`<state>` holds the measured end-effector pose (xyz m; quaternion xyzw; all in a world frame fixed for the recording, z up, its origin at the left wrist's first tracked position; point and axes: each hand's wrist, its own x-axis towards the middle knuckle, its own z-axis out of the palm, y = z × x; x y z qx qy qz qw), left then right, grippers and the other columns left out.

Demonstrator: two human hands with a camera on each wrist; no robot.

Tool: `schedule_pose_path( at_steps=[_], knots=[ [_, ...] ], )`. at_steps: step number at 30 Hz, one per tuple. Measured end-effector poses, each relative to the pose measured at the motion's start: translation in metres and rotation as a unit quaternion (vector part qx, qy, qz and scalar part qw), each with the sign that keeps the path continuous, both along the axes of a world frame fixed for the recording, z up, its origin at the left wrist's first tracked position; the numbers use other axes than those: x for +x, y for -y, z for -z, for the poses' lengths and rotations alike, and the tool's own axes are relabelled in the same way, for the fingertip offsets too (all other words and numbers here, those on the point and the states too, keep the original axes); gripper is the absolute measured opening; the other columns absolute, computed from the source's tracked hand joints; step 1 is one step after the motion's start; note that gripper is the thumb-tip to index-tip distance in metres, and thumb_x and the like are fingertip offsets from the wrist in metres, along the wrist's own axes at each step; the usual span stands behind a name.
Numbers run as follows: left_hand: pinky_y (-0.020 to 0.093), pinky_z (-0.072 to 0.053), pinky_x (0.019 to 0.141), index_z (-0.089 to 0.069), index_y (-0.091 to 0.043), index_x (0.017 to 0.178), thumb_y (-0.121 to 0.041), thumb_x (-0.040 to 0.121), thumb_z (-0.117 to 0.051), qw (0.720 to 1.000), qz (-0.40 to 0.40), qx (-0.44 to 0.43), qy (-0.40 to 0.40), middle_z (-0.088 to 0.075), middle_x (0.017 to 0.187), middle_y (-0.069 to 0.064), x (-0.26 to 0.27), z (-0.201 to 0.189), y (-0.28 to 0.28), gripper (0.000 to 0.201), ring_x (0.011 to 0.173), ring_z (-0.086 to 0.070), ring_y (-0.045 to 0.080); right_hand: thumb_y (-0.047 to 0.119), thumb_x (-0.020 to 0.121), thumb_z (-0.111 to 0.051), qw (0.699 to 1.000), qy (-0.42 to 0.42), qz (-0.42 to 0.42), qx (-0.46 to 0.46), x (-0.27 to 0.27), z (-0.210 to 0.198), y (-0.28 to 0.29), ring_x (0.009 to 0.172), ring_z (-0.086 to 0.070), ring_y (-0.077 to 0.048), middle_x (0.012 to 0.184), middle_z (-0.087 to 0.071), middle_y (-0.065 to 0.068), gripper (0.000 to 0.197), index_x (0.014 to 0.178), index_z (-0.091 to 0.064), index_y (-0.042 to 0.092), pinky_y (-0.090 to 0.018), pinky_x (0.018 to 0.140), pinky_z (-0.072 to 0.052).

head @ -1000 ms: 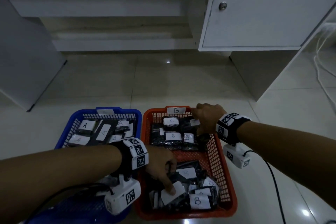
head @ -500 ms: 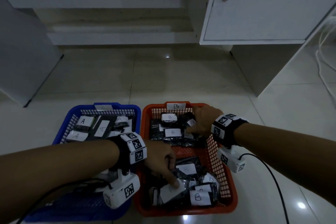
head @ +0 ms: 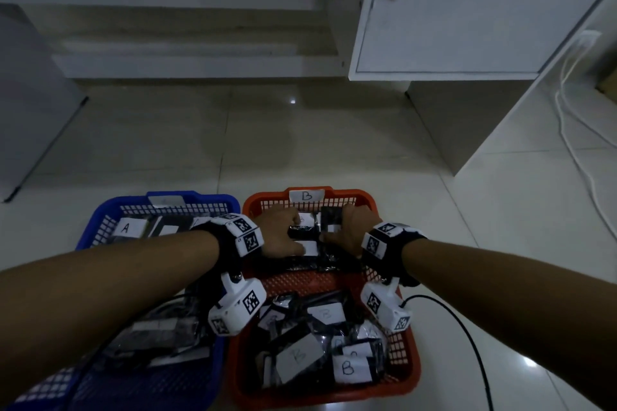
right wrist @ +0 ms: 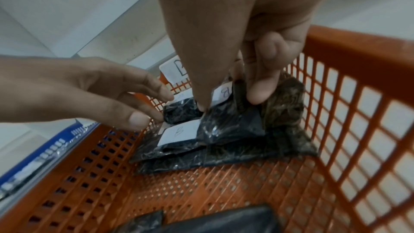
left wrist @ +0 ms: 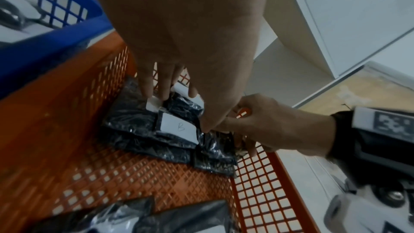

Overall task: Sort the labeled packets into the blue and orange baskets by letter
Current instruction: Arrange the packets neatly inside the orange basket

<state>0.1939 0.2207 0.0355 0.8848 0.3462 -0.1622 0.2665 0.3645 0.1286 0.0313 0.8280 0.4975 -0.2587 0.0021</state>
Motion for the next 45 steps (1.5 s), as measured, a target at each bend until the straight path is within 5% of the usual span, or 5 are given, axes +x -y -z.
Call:
schedule_pose_path(
  at_steps=[10, 15, 22, 26, 45],
  knots=[
    [0.029, -0.048, 0.085, -0.055, -0.021, 0.122, -0.042, 0.081, -0.075, 0.999, -0.022, -0.012, 0.036, -0.054, 0.118, -0.002, -0.014, -0.015, 0.005, 0.049, 0.103, -0.056, 0.018, 0.031, 0.088, -0.072, 0.998, -0.002, -0.013, 0.057, 0.013, -0.027, -0.001, 0.075, -0.065, -0.020, 0.085, -0.067, -0.001, 0.021, 0.090, -0.064, 0.012, -0.030, 0.068, -0.056],
    [0.034, -0.057, 0.084, -0.068, -0.015, 0.104, -0.039, 0.083, -0.077, 0.980, 0.049, -0.191, -0.033, -0.074, 0.093, -0.001, -0.020, -0.047, 0.028, 0.033, 0.089, -0.071, 0.015, 0.033, 0.086, -0.071, 0.994, 0.069, 0.014, 0.080, 0.052, -0.044, -0.003, 0.078, -0.063, -0.022, 0.095, -0.065, -0.004, 0.023, 0.101, -0.061, 0.020, -0.029, 0.063, -0.050],
    [0.035, -0.057, 0.083, -0.066, -0.021, 0.108, -0.052, 0.071, -0.084, 0.962, 0.115, -0.211, -0.126, -0.074, 0.100, 0.003, -0.034, -0.050, 0.071, 0.051, 0.096, -0.069, 0.022, 0.018, 0.081, -0.080, 1.000, 0.007, 0.003, -0.016, 0.055, -0.043, 0.011, 0.068, -0.066, -0.024, 0.088, -0.066, -0.009, 0.055, 0.121, -0.043, 0.013, -0.030, 0.046, -0.050],
    [0.026, -0.055, 0.080, -0.065, -0.034, 0.108, -0.061, 0.063, -0.084, 0.964, 0.126, -0.192, -0.132, -0.066, 0.105, -0.014, -0.040, -0.044, 0.084, 0.057, 0.095, -0.063, 0.007, 0.020, 0.080, -0.081, 0.999, 0.041, -0.026, -0.022, 0.053, -0.044, 0.008, 0.087, -0.071, -0.030, 0.106, -0.068, -0.015, 0.059, 0.125, -0.044, 0.010, -0.042, 0.072, -0.061],
    [0.034, -0.058, 0.082, -0.065, -0.016, 0.116, -0.028, 0.091, -0.070, 0.958, -0.031, -0.283, -0.027, -0.066, 0.120, 0.010, -0.036, -0.043, 0.036, 0.028, 0.101, -0.065, 0.022, 0.035, 0.087, -0.074, 0.977, 0.126, -0.154, -0.073, 0.046, -0.046, 0.010, 0.094, -0.066, -0.024, 0.116, -0.067, -0.008, 0.053, 0.131, -0.053, 0.015, -0.028, 0.064, -0.048]
  ],
)
